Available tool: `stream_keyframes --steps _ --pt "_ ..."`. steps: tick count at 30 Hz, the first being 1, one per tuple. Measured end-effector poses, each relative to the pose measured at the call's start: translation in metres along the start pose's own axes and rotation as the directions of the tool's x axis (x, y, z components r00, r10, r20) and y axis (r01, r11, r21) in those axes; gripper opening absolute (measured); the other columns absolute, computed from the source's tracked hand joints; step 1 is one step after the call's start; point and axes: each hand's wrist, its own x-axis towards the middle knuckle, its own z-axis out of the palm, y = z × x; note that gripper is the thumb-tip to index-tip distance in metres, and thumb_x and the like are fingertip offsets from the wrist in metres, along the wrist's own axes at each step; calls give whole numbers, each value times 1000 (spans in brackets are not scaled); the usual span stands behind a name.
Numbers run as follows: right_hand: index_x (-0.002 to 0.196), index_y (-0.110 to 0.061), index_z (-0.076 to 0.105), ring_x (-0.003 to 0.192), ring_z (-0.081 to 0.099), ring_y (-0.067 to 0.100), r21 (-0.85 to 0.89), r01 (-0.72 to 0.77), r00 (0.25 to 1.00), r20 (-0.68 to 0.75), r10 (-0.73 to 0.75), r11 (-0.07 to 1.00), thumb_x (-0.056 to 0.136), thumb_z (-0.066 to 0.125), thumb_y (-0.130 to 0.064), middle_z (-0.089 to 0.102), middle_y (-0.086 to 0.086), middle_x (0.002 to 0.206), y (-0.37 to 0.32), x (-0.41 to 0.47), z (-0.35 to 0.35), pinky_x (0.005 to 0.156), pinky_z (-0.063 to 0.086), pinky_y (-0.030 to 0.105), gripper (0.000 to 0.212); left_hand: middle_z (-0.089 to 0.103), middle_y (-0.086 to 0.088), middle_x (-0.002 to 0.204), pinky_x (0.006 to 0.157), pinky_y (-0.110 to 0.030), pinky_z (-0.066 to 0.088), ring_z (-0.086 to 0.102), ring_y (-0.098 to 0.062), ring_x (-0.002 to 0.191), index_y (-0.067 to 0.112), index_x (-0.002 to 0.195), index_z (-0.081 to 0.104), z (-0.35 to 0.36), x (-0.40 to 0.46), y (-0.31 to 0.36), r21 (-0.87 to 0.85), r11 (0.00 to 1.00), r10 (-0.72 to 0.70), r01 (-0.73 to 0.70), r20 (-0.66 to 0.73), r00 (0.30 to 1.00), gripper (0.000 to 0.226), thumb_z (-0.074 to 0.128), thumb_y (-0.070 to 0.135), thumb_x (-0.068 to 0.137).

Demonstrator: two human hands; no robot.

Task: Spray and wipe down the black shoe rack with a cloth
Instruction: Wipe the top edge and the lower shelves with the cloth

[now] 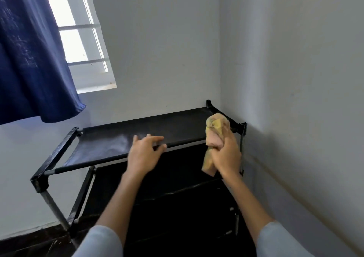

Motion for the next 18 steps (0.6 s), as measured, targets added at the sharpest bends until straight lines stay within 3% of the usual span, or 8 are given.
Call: stream_keyframes --steps 3,4,7,9,11,13,16,18 --pt "146 -36 32 110 58 19 90 167 978 113 -177 982 83 64 -4 35 -11 151 -11 -34 24 82 40 0 78 62 -3 127 113 -29 12 36 -14 136 24 122 62 25 -2 4 8 997 72 -72 -79 994 28 51 27 96" --pt "145 -35 36 111 58 18 122 249 952 153 -266 961 83 63 -4 34 -12 152 -17 -46 35 85 38 -1 74 66 -3 120 110 -28 17 45 -15 129 23 112 67 30 -2 -2 6 994 107 -107 -120 987 22 52 22 95" --pt "144 -34 38 113 57 22 63 390 888 236 -394 918 89 58 -18 32 -12 153 -32 -61 53 93 45 29 61 71 -3 93 87 -30 34 63 -27 92 29 75 61 34 5 -16 -36 985 162 -169 -154 975 28 54 5 89" --pt "145 -39 35 107 58 21 -55 404 897 216 -385 913 90 56 -17 31 -15 152 -25 -49 49 86 46 29 63 72 0 95 84 -31 36 63 -25 94 26 84 70 35 7 -18 -11 983 178 -183 -161 971 20 57 12 90" --pt "142 -42 38 102 60 16 -85 343 936 116 -333 936 87 59 -8 38 -18 147 -10 -26 34 80 43 17 68 70 2 108 91 -29 32 60 -18 111 24 106 71 39 6 -18 26 981 192 -191 -198 961 20 58 24 92" --pt "136 -37 49 96 60 16 -65 193 981 -6 -194 979 84 62 -5 53 -11 135 9 2 11 71 36 8 62 69 5 111 91 -25 29 58 -14 114 27 113 68 42 4 -20 25 980 200 -200 -224 954 24 56 29 92" --pt "129 -23 56 96 61 25 -46 22 995 -92 -26 999 83 64 -10 62 3 114 20 27 -13 70 36 21 48 70 8 107 88 -22 26 61 -11 105 28 113 68 44 4 -19 21 976 213 -215 -255 943 23 56 29 92" --pt "139 -30 45 92 59 20 -92 -35 997 -66 29 995 84 63 -8 59 2 116 6 21 -7 69 34 21 62 71 8 105 87 -23 26 62 -11 101 28 112 69 45 4 -18 25 977 212 -214 -272 939 23 57 28 92"
